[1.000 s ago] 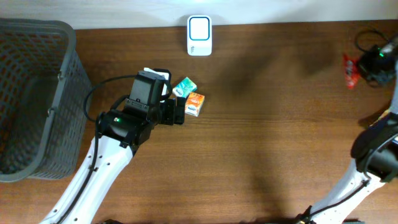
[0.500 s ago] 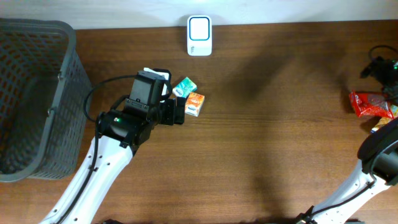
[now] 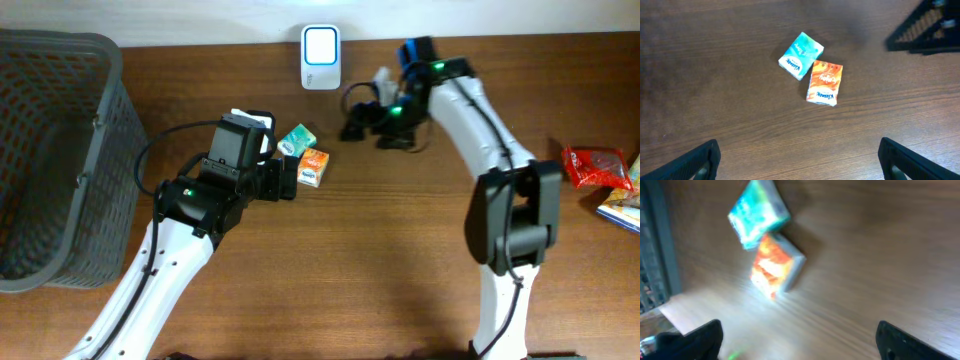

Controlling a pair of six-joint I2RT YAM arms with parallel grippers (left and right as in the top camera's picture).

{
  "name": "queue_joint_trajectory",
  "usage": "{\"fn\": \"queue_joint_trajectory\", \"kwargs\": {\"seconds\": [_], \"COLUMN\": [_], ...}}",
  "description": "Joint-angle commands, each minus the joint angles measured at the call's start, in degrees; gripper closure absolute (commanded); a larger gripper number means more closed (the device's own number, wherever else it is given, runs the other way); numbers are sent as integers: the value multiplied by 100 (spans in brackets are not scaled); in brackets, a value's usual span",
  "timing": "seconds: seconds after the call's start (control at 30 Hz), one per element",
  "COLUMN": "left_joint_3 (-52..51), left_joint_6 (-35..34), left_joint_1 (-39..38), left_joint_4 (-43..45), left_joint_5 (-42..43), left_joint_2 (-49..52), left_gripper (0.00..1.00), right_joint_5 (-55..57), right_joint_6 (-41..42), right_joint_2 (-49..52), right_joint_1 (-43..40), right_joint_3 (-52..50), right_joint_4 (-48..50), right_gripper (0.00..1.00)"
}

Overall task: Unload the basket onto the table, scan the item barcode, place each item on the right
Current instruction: 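Carry the red snack bag to the far right and release it, then reach the right gripper to the orange tissue pack and grasp it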

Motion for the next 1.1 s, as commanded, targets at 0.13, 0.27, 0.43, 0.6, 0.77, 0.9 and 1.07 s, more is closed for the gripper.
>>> {"fn": "queue_joint_trajectory", "kwargs": {"seconds": [0.13,0.27,0.43,0.6,0.77,0.9,1.07], "left_joint_3": [17,17,17,17,17,17,17], "left_joint_6": [-13,-15,-15,-15,-13,-15,-13], "left_joint_1": [-13,-13,-13,-13,-13,-13,-13], "left_joint_4": [9,9,9,9,9,9,9], "left_joint_5": [61,61,61,61,61,61,61], "left_joint_2": [-17,-20,-20,-20,-20,-20,-20], "left_gripper": [1,1,1,1,1,1,1], "right_joint_5": [1097,1091,1029,1451,1475,1416,-647], "right_joint_6": [2535,3171,3285,3436,3434,3407,2157], "right_joint_2": [31,31,31,31,31,0,-527], "right_joint_1": [911,1056,1342,1458,1456,1416,752], "right_joint_3": [-232,-863,-1757,-2205,-2205,-2199,-2133], "right_joint_4": [699,1196,2688,3115,3108,3045,2813], "right_gripper": [22,27,28,43,60,90,96]}}
